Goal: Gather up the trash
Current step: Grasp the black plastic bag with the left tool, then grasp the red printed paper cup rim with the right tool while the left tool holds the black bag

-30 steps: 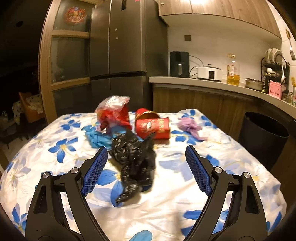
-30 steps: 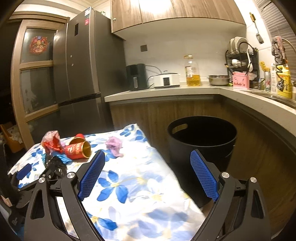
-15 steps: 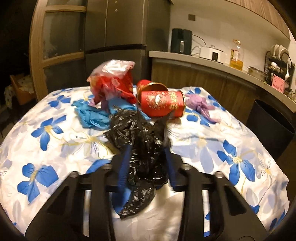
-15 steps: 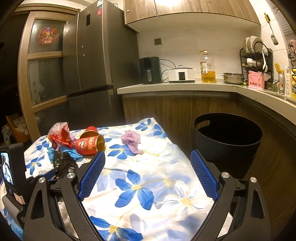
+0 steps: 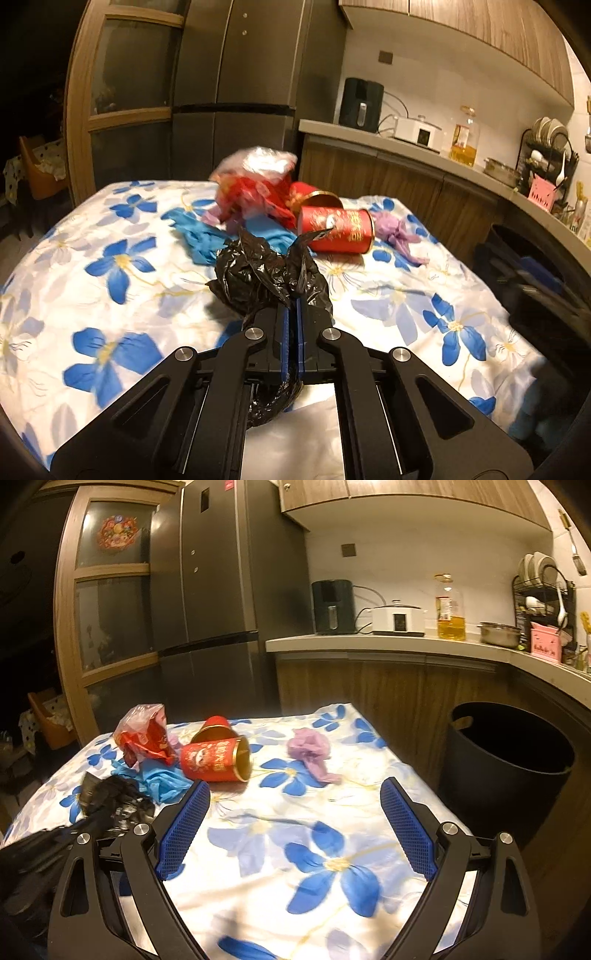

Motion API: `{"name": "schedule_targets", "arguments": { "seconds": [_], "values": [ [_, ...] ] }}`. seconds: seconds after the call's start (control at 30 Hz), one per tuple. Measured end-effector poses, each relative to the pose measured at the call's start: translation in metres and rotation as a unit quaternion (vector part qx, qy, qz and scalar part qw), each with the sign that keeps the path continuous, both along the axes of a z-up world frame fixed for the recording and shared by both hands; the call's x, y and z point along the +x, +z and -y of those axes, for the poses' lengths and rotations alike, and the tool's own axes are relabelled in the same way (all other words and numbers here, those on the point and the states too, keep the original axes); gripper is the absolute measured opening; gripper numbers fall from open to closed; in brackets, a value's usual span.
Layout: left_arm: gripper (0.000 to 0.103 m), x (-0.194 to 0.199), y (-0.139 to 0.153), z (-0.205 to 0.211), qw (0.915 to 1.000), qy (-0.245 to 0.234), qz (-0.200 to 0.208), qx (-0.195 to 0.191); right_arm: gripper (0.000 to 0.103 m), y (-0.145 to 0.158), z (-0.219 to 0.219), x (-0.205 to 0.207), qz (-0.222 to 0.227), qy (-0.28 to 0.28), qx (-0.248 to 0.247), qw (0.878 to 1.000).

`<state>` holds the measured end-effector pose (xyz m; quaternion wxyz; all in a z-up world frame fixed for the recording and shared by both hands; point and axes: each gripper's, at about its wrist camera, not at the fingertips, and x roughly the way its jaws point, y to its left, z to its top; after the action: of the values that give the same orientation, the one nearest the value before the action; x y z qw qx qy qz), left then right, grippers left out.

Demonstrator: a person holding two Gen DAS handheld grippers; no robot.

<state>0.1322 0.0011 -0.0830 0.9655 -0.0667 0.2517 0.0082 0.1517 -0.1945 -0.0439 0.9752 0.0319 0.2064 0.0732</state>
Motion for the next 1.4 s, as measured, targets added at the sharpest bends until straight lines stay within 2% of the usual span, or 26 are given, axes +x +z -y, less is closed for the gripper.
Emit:
{"name": "schedule_targets", "arguments": {
  "seconds": [0.23,0.33,0.47,0.63,0.73,0.93,1.17,1.33,1.4],
  "values": [
    [0.002,-0.006,0.010,-0.014,0.9998,0.014,0.014,0.001,0.090,-0.002,-0.030,0.034,0.011,0.022,-0.010,1.000],
    [0.002,-0.005,0.011,-0.019,0.9997,0.018,0.017,0.002,0.084,-0.003,-0.038,0.051,0.011,0.038,-0.004,0.999],
    [0.002,-0.004,0.011,-0.024,0.9995,0.023,0.019,0.005,0.079,-0.008,-0.045,0.077,-0.010,0.059,0.016,0.998],
    [0.002,0.000,0.011,-0.031,0.9994,0.026,0.020,0.006,0.077,-0.018,-0.052,0.093,-0.027,0.075,0.016,0.997],
    [0.002,0.004,0.010,-0.034,0.9994,0.028,0.019,0.009,0.071,-0.023,-0.053,0.102,-0.048,0.083,0.028,0.995],
    [0.002,0.007,0.007,-0.036,0.9994,0.028,0.016,0.012,0.067,-0.031,-0.056,0.113,-0.075,0.105,0.038,0.991],
    [0.002,0.010,0.005,-0.038,0.9994,0.031,0.013,0.012,0.054,-0.037,-0.060,0.118,-0.091,0.134,0.048,0.986],
    [0.002,0.011,0.005,-0.038,0.9993,0.032,0.011,0.014,0.048,-0.036,-0.061,0.116,-0.090,0.152,0.055,0.983],
    [0.002,0.011,0.005,-0.038,0.9993,0.032,0.011,0.014,0.041,-0.035,-0.062,0.115,-0.092,0.157,0.055,0.982]
  ]
}}
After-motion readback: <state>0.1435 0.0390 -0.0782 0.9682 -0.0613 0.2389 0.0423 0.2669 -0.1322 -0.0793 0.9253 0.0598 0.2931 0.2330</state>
